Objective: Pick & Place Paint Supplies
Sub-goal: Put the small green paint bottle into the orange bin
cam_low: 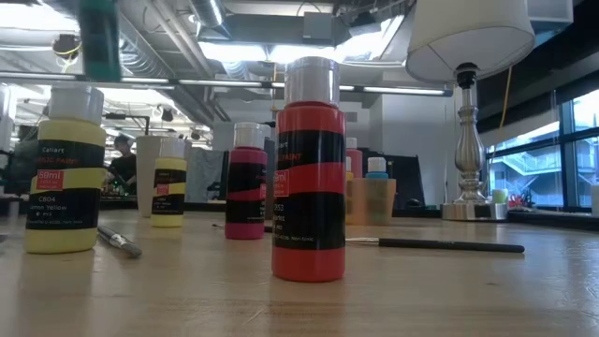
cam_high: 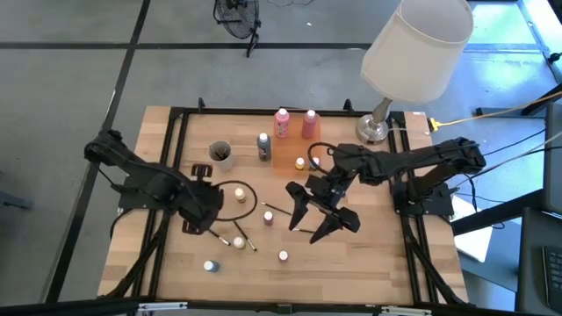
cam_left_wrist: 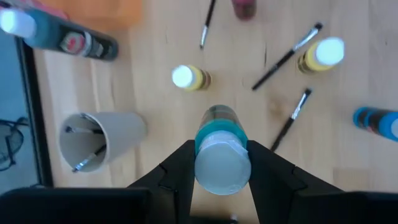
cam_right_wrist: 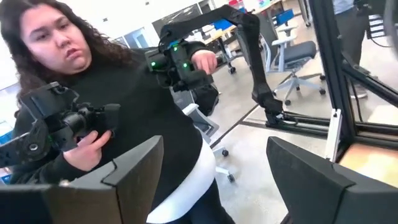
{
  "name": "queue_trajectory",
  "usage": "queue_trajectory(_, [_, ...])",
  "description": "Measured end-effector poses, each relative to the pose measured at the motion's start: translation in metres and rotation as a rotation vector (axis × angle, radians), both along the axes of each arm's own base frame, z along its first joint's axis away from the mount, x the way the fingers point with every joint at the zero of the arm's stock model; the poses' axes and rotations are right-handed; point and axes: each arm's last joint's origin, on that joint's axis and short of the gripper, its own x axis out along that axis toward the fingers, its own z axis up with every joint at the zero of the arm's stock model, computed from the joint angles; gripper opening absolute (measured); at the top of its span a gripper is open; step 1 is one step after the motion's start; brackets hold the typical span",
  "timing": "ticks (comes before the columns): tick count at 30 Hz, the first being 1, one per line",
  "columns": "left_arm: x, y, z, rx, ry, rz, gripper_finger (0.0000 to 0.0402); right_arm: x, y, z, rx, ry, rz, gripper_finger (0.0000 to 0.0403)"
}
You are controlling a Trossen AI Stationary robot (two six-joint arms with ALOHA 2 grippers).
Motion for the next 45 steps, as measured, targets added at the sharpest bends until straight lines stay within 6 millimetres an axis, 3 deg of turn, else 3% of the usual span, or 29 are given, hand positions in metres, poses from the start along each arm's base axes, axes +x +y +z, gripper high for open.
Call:
queue_trajectory(14, [0.035, 0.051, 0.022, 0.005, -0.123, -0.092, 0.0118, -0.004, -0.001, 0.002, -0.012, 0.003, 0.000, 0.0291])
queue_trajectory(22, [0.066, 0.079, 0.006, 0.030, -0.060, -0.177, 0.0118, -0.009, -0.002, 0.003, -0.023, 0.034, -0.010, 0.0291])
queue_trajectory(27, [0.085, 0.094, -0.001, 0.046, -0.027, -0.264, 0.0118, -0.019, -0.005, 0.009, -0.052, 0.043, -0.067, 0.0291])
queue_trajectory(37, [0.122, 0.133, 0.021, 0.102, -0.042, -0.381, 0.0118, -0.039, -0.010, 0.017, -0.114, 0.075, -0.184, 0.0291])
queue_trajectory(45, [0.148, 0.156, 0.009, 0.080, 0.009, -0.472, 0.0118, -0.057, -0.005, 0.022, -0.150, 0.115, -0.279, 0.0291])
